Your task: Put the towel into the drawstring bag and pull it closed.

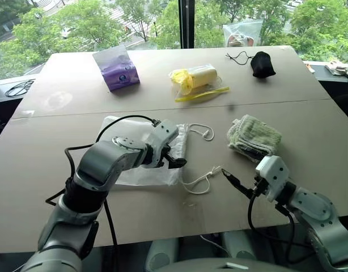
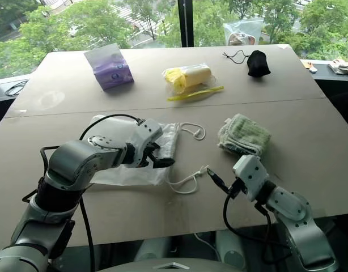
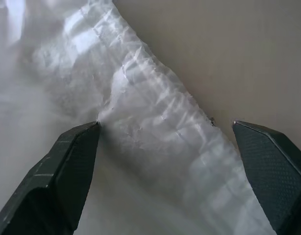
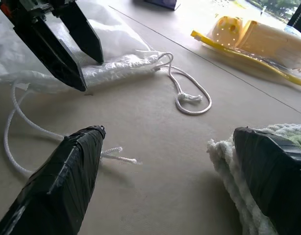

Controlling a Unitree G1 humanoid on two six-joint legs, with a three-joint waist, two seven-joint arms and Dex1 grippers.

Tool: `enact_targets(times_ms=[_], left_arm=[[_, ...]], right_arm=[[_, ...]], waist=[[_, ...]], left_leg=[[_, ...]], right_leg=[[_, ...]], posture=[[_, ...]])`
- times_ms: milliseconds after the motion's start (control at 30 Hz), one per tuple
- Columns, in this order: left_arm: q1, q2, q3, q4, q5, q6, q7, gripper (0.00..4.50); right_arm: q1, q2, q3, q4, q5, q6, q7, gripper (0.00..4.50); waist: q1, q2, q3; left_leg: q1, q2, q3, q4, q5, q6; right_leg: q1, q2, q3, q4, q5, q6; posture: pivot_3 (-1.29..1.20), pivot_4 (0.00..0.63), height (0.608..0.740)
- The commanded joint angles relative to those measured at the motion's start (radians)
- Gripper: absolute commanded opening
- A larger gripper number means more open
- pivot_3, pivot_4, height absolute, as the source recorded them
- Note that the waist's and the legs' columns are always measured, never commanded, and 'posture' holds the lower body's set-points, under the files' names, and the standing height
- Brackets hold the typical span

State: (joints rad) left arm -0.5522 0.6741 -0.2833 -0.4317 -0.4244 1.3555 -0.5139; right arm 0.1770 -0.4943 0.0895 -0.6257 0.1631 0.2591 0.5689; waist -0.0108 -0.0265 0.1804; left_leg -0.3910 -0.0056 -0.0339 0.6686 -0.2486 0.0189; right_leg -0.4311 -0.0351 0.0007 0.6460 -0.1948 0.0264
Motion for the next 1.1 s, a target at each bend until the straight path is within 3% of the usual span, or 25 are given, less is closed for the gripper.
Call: enact_targets(times_ms=[33, 67, 167, 333, 400, 567, 667, 767, 967, 1100], left_arm=[[0.027, 0.044, -0.06, 0.019, 0.047, -0.127, -0.041, 3.9], [0.025, 0.057, -0.07, 0.038, 0.06, -0.182, -0.066, 3.81], [-0.003, 0.116, -0.084, 0.148, 0.092, -0.383, -0.216, 2.54], [-0.089, 0.206, -0.061, 0.522, 0.155, -0.858, -0.589, 0.24], [-0.154, 0.226, -0.046, 0.692, 0.164, -0.979, -0.731, 0.07], [-0.29, 0.28, -0.035, 0.937, 0.113, -1.062, -1.065, 0.07], [-0.32, 0.264, -0.027, 1.027, 0.188, -1.164, -1.069, 0.07], [-0.291, 0.248, 0.0, 1.009, 0.197, -1.143, -1.052, 0.76], [-0.107, 0.23, 0.122, 0.832, 0.192, -1.074, -0.84, 3.36], [-0.006, 0.22, 0.162, 0.722, 0.225, -1.031, -0.706, 3.36]], right_arm=[[-0.009, -0.007, -0.012, -0.032, 0.014, -0.004, 0.005, 4.5], [-0.01, -0.006, -0.011, -0.032, 0.014, -0.003, 0.005, 4.5], [-0.007, -0.005, -0.009, -0.032, 0.011, -0.006, 0.004, 4.5], [-0.007, 0.002, 0.0, -0.024, 0.001, -0.017, -0.003, 4.5], [-0.004, 0.004, 0.003, -0.023, -0.004, -0.022, -0.007, 4.5], [0.002, 0.014, 0.011, -0.024, -0.016, -0.031, -0.023, 4.5], [0.0, 0.025, 0.02, -0.02, -0.025, -0.036, -0.028, 4.5], [-0.003, 0.034, 0.032, -0.01, -0.03, -0.044, -0.028, 4.5], [-0.009, 0.028, 0.036, 0.01, -0.036, -0.069, -0.015, 4.5], [-0.021, 0.039, 0.04, 0.009, -0.031, -0.063, -0.024, 4.5]], waist=[[0.001, 0.0, 0.0], [0.001, 0.0, 0.0], [0.001, 0.0, 0.0], [0.0, 0.0, 0.0], [0.001, 0.0, 0.0], [0.001, 0.0, 0.0], [0.0, 0.0, 0.0], [0.001, 0.0, 0.0], [-0.004, 0.0, 0.0], [-0.001, 0.0, 0.0]], left_leg=[[0.0, 0.0, 0.0, 0.0, 0.0, 0.0], [0.0, 0.0, 0.0, 0.0, 0.0, 0.0], [0.0, 0.0, 0.0, 0.0, 0.0, 0.0], [-0.001, -0.001, 0.002, 0.0, 0.0, 0.0], [-0.002, -0.001, 0.003, 0.0, 0.0, 0.0], [-0.006, -0.003, 0.003, 0.001, 0.0, 0.0], [-0.006, -0.002, 0.003, 0.001, -0.001, 0.001], [-0.006, -0.001, 0.003, 0.001, -0.001, 0.001], [-0.005, 0.001, 0.0, 0.001, -0.001, 0.002], [-0.005, 0.001, -0.001, 0.001, -0.001, 0.002]], right_leg=[[0.0, 0.0, 0.0, 0.0, 0.0, 0.0], [0.0, 0.0, 0.0, 0.0, 0.0, 0.0], [0.0, 0.0, -0.001, 0.0, 0.0, 0.0], [0.0, 0.001, -0.002, 0.0, 0.0, -0.001], [-0.001, 0.0, -0.002, -0.001, 0.0, -0.001], [-0.002, 0.0, -0.004, -0.003, 0.0, 0.0], [-0.002, 0.0, -0.004, -0.003, 0.0, 0.0], [-0.001, 0.0, -0.004, -0.003, 0.0, 0.0], [-0.002, 0.0, -0.002, -0.003, 0.002, 0.004], [-0.002, 0.0, -0.003, -0.003, 0.002, 0.004]], posture=[[0.0, 0.15, 0.74], [0.0, 0.15, 0.74], [0.0, 0.15, 0.74], [0.0, 0.15, 0.74], [0.0, 0.15, 0.74], [0.0, 0.15, 0.74], [0.0, 0.15, 0.74], [0.0, 0.15, 0.74], [0.0, 0.15, 0.74], [0.0, 0.15, 0.74]])
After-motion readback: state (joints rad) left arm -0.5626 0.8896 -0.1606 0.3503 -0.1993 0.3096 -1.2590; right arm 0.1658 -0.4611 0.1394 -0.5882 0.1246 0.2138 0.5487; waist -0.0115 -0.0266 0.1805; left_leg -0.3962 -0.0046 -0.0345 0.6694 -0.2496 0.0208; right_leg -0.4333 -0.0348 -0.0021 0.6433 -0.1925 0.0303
